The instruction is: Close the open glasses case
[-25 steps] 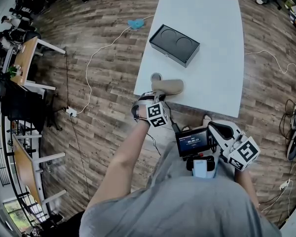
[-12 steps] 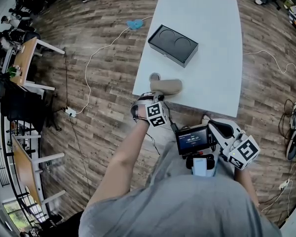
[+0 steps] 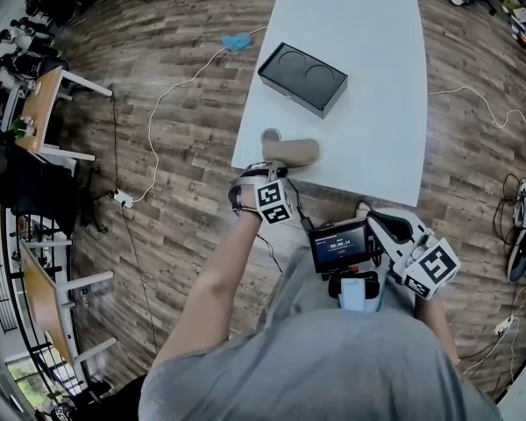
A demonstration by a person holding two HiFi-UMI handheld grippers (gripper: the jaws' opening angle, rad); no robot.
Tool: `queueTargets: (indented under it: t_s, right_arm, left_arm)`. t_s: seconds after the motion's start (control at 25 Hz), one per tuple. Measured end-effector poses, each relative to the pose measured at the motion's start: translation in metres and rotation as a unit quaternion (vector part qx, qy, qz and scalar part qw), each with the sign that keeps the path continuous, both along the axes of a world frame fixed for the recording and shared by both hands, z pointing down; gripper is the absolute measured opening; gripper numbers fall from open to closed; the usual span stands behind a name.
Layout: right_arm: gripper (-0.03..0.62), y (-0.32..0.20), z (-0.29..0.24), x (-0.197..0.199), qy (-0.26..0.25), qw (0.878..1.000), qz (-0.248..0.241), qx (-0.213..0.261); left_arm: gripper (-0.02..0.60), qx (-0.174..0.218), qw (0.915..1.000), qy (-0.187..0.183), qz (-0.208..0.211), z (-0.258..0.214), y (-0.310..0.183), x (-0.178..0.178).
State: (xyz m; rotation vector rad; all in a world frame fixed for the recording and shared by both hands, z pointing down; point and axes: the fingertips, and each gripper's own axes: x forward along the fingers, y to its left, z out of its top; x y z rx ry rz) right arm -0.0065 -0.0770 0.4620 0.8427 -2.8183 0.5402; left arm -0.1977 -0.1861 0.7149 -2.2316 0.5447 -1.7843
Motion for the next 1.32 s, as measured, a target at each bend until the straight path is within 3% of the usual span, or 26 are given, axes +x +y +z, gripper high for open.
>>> queueTargets:
  t_s: [1.32]
  right_arm:
    - [0.029,0.0044,-0.0025,0.0023,0.020,1.000,0.003,0.016]
  left_arm:
    - [0.038,-0.002,1.0000,-0.004,0.003,0.0000,0.0039,0.0003]
